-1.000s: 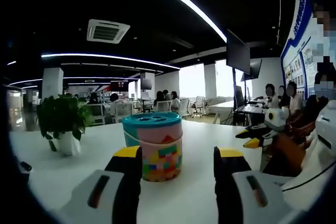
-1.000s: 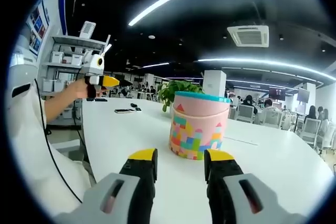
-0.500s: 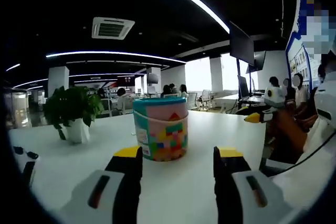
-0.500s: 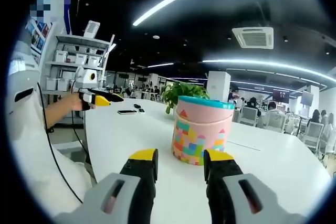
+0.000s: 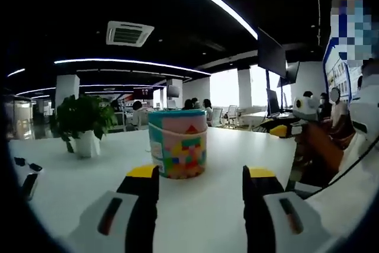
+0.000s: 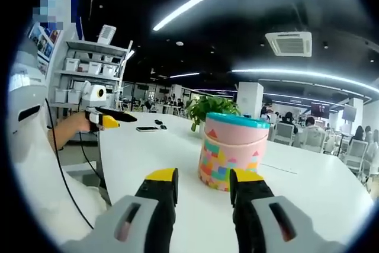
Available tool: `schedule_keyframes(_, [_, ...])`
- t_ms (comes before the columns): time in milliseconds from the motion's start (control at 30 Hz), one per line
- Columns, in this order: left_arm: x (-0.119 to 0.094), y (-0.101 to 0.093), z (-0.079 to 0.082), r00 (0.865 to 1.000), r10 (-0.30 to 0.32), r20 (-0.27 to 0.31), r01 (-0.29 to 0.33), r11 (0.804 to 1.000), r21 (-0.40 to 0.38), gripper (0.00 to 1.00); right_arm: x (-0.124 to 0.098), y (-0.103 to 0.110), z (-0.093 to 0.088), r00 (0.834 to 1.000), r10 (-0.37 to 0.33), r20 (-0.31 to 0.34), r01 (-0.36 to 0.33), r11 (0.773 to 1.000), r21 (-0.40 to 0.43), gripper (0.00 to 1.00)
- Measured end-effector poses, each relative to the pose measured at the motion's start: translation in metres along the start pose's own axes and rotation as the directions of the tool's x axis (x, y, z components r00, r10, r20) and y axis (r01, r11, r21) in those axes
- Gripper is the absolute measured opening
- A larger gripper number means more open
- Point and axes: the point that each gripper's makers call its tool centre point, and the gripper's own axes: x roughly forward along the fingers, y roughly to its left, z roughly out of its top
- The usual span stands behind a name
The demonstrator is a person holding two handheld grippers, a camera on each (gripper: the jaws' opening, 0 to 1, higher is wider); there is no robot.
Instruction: Arrange the toys in the designated storage area by placing each visible toy with the group until no toy remains scattered across the table.
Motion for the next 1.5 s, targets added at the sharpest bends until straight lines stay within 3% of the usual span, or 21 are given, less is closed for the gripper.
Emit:
schedule_keyframes(467, [-0.003, -0.009, 0.012, 1.000, 0.006, -0.008, -0.006, 0.999, 0.037, 0.58, -0.015, 0.004, 0.000, 1.000, 0.004, 0.017, -0.004, 1.000, -0.023, 0.35])
schedule_keyframes(667, [0.002, -0.015, 0.009, 1.000, -0.013, -0.026, 0.014, 0.999, 0.048, 0.58, -0.020, -0.005, 0.001, 0.999, -0.024, 0.022, 0.024, 1.000, -0.019, 0.35])
schedule_keyframes(967, [0.002, -0.010, 0.004, 1.000, -0.007, -0.030, 0.007, 1.000, 0.016, 0.56, -0.016, -0.001, 0.000, 1.000, -0.012, 0.018, 0.013, 1.000, -0.027, 0.34])
schedule_keyframes(1500, [0.004, -0.012, -0.002, 0.998, -0.009, -0.059, 0.010, 1.000, 0.027, 0.56, -0.015, 0.001, -0.003, 1.000, -0.006, 0.018, 0.007, 1.000, -0.023, 0.34])
